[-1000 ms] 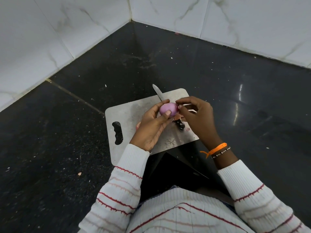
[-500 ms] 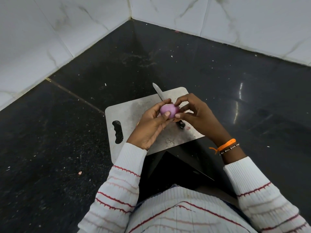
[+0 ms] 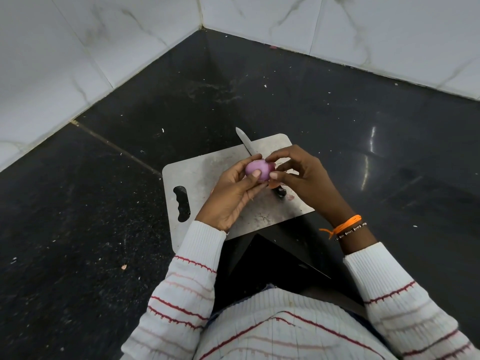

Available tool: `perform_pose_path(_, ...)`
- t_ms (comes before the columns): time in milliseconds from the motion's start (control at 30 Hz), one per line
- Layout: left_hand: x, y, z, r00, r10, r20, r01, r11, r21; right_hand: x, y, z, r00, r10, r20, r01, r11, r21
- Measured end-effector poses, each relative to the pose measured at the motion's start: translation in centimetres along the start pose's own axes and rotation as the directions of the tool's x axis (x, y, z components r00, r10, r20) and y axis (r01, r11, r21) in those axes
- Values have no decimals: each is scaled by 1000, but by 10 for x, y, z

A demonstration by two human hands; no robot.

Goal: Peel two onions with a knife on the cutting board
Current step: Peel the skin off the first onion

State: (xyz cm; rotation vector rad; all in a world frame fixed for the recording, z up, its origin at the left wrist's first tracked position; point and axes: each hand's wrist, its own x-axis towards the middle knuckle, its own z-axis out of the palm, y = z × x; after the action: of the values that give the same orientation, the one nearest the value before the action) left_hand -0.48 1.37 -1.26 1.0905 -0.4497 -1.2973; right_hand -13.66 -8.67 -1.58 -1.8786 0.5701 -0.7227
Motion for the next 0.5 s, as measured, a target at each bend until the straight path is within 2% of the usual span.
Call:
perform_pose_path(100, -1, 2, -1, 1000, 4, -14, -3, 997, 81, 0, 0, -2, 1000, 4, 16, -5, 999, 43)
perform_pose_path(300, -2, 4, -4, 1000, 23, 9, -24, 960, 277, 2, 2, -5, 998, 40, 45, -39, 999, -16)
perform_pose_path(400, -2, 4, -4, 1000, 20, 13, -23, 962, 272, 3, 5, -5, 998, 13, 54, -8, 996, -92)
perform_pose_path(500, -2, 3, -1, 1000, 5, -6, -4, 987, 159, 2, 8, -1, 999, -35, 37, 41, 988, -151)
